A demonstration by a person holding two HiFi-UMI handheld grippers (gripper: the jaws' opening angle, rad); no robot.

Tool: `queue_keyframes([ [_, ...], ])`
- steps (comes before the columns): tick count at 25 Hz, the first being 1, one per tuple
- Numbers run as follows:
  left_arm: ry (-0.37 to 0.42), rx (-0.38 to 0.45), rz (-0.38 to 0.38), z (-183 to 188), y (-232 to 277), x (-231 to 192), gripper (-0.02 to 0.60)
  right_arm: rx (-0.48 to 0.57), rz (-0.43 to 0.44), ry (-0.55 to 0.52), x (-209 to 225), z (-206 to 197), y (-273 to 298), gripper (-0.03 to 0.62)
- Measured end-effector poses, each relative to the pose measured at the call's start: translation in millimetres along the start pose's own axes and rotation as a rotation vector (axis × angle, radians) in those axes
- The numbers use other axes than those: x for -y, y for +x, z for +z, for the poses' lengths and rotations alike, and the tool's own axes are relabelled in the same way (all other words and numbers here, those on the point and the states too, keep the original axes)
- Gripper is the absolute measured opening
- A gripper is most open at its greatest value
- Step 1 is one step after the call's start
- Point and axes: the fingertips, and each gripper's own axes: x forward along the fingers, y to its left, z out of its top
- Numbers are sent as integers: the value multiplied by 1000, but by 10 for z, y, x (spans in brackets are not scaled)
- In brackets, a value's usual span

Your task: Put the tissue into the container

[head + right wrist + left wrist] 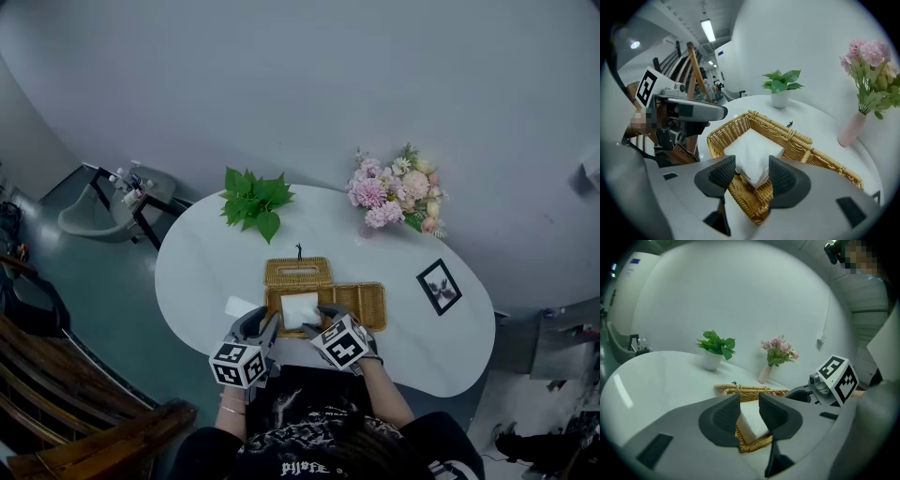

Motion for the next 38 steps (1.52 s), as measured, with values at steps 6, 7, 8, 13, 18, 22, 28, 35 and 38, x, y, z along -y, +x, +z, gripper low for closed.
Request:
queue_keyframes([
  [6, 42, 61, -30, 98, -63, 106, 130, 140, -57, 30, 24, 180, -168, 241],
  [7, 43, 74, -30, 118, -84, 109, 130, 170, -80, 29, 41, 221, -204, 241],
  [8, 40, 86, -32, 139, -103, 112, 130, 204, -110, 25, 62, 274, -259, 241],
  [13, 76, 118, -38, 196, -215, 136, 130, 337, -228, 27, 110, 464, -523, 241],
  [18, 161, 185, 12, 322, -374, 175, 130, 450, -269, 107, 64, 514, -671, 241],
  [22, 232, 221, 42, 327, -509, 256, 130, 487, -345, 128, 16, 409, -704, 215],
  [28, 261, 231, 44, 288, -584, 241, 98, 515, -391, 133, -63, 395, -746, 147],
  [35, 239, 278, 53, 338, -659, 189, 31, 549, -435, 139, -86, 407, -819, 39],
  [38, 237, 283, 51, 310, -647, 186, 26, 546, -443, 153, -88, 384, -817, 25],
])
